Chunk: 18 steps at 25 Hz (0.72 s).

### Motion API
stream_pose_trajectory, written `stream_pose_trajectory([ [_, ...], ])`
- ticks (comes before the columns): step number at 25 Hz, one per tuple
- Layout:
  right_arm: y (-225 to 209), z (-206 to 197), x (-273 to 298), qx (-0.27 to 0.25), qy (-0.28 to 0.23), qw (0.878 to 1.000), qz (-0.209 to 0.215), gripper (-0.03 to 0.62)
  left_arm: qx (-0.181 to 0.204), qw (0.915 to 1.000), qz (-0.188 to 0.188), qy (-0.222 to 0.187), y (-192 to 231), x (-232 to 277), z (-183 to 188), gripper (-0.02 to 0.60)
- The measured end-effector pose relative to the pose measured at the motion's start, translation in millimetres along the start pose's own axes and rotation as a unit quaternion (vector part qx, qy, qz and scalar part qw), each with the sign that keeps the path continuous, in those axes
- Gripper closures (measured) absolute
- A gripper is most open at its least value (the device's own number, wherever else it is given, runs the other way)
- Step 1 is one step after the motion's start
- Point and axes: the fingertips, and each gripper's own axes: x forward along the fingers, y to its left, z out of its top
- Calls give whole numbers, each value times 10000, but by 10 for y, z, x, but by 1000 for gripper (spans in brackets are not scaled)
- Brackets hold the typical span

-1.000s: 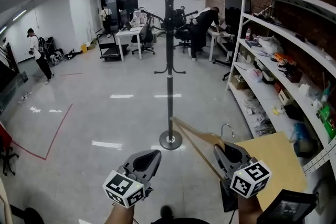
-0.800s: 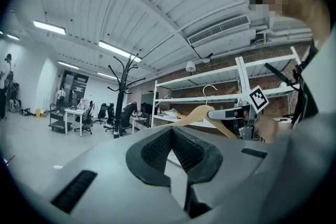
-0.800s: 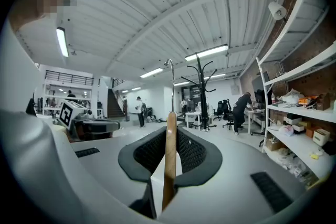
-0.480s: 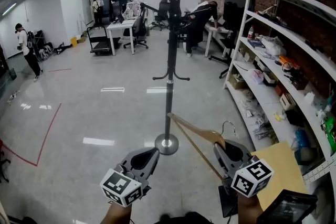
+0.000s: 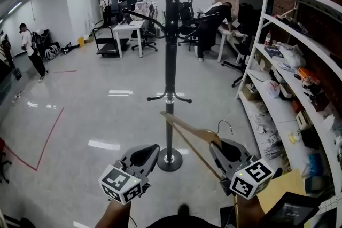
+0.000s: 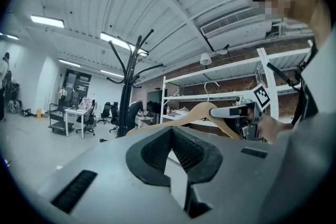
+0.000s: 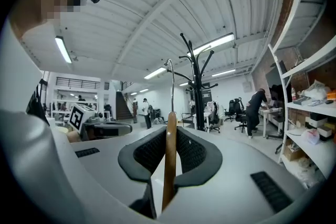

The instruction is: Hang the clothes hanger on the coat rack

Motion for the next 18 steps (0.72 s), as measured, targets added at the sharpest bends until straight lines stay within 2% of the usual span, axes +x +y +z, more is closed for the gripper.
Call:
stream_pose_trajectory([
  [5, -210, 241, 450, -198, -120, 9949, 981, 537, 57, 9998, 177, -78, 217, 482, 106, 583],
  [13, -384, 536, 1208, -234, -137, 9814, 1898, 537, 91, 9991, 399, -127, 680, 826, 182, 583],
  [18, -445, 716, 1684, -363, -95, 9730, 2278, 537, 399, 9963, 537, -544, 1012, 989, 447, 583],
])
